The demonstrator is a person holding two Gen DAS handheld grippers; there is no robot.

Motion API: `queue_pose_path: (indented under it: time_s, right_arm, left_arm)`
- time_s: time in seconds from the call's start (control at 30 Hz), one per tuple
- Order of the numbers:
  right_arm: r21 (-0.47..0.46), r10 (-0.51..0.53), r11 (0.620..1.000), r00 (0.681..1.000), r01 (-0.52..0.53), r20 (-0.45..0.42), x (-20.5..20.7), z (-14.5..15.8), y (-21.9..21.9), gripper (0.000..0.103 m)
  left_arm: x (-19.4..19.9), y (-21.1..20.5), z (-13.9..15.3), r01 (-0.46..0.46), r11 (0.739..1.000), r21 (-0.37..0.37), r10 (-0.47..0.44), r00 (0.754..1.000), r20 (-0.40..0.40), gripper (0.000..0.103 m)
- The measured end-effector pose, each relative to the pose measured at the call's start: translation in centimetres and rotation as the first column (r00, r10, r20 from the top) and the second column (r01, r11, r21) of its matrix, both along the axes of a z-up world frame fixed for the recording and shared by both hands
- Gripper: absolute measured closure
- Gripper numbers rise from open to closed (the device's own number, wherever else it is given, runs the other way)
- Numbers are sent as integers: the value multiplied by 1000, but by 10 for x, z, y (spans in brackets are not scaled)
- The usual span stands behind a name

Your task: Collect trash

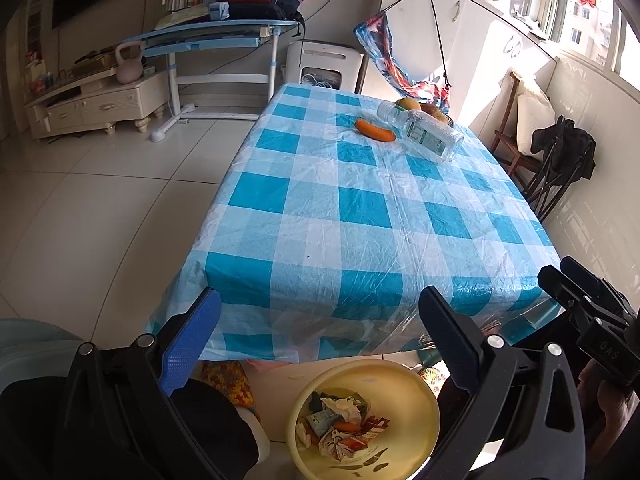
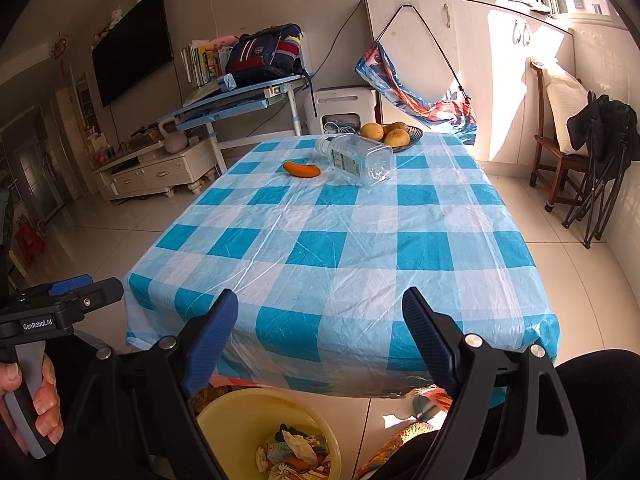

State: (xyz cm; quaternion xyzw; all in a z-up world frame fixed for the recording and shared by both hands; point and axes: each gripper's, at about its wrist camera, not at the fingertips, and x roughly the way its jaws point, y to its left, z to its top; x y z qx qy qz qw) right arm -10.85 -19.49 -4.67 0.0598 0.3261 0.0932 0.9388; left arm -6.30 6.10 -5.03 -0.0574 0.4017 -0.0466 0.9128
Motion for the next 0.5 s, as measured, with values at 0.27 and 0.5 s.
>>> queue_pose_path:
  time_s: [0.27,0.5]
  right_arm:
    - [-2,1,1000,1000,-1,1,0,0,1,21]
    - [-4,-1,1000,1000,1,1,0,1,1,21]
  left_arm:
    - [0,0,-1,-1,1000,1,1,1000,-2,7]
    - [0,0,-3,-2,1000,1,2,1000,-3,7]
